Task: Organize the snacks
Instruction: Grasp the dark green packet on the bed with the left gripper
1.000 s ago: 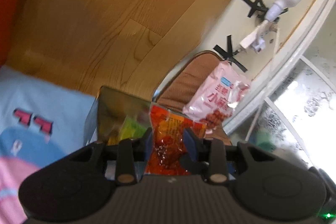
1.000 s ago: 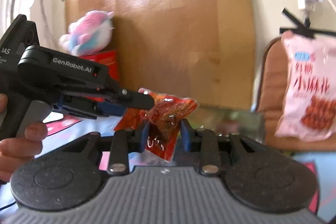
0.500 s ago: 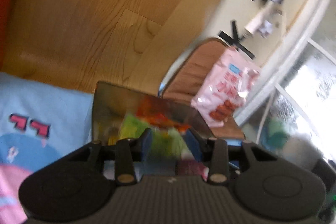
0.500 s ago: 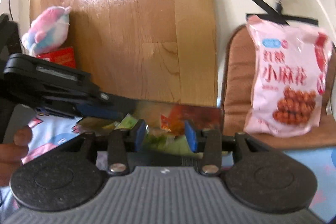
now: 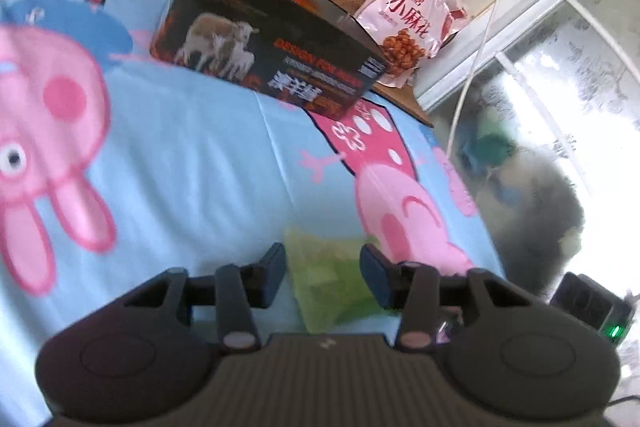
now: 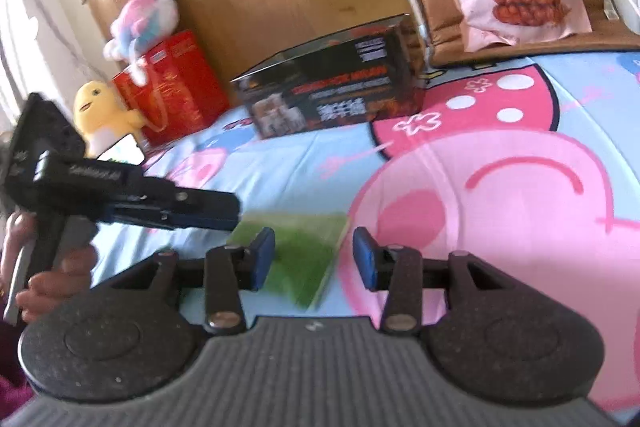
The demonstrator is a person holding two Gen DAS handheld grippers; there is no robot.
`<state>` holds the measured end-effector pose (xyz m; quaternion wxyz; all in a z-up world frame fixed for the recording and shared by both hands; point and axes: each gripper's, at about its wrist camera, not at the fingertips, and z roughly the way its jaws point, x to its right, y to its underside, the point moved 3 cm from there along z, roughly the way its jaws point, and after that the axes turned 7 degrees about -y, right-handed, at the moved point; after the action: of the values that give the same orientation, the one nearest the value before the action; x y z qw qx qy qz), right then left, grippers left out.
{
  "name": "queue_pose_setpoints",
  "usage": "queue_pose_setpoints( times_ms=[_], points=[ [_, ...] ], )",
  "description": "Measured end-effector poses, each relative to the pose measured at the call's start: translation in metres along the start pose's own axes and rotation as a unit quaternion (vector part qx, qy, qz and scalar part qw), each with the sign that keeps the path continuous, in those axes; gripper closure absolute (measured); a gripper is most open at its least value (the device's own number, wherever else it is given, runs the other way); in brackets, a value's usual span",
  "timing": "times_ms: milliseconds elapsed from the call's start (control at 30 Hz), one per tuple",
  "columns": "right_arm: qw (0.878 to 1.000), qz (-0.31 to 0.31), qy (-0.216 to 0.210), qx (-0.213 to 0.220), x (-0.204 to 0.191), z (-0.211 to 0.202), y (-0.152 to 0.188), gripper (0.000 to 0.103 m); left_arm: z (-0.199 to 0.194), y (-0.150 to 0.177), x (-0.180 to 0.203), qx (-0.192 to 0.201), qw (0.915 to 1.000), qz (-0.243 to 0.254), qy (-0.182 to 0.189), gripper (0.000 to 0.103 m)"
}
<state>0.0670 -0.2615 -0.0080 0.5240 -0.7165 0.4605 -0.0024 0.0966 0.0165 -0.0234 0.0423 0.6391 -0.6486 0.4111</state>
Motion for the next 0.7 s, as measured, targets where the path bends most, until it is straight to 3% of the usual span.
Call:
queue_pose_setpoints(
  times_ms=[167,367,467,700],
  points=[
    [0.996,-0.08,0.024,-0.016,-0.025,0.003,0.013,0.047,0.01,0.005,0.008,-0.022,0.9992,-0.016,0.03,0.057],
    [0.989,-0.13,0.074,-0.016,-0.044,0.021,0.011,0.057,0.009,-0.002,0.011,0.008,0.9999,-0.008,-0.004,0.053],
    [0.989,-0.127,0.07,-0.014,-0.043,0.027,0.007,0.064,0.002,-0.008,-0.001,0.022,0.9993,-0.031,-0.004,0.053],
    [0.989,-0.138,0.055,-0.013,-0.059,0.048,-0.001,0.065,-0.012,-0.017,-0.019,0.05,0.9973,-0.05,-0.023,0.053]
  ],
)
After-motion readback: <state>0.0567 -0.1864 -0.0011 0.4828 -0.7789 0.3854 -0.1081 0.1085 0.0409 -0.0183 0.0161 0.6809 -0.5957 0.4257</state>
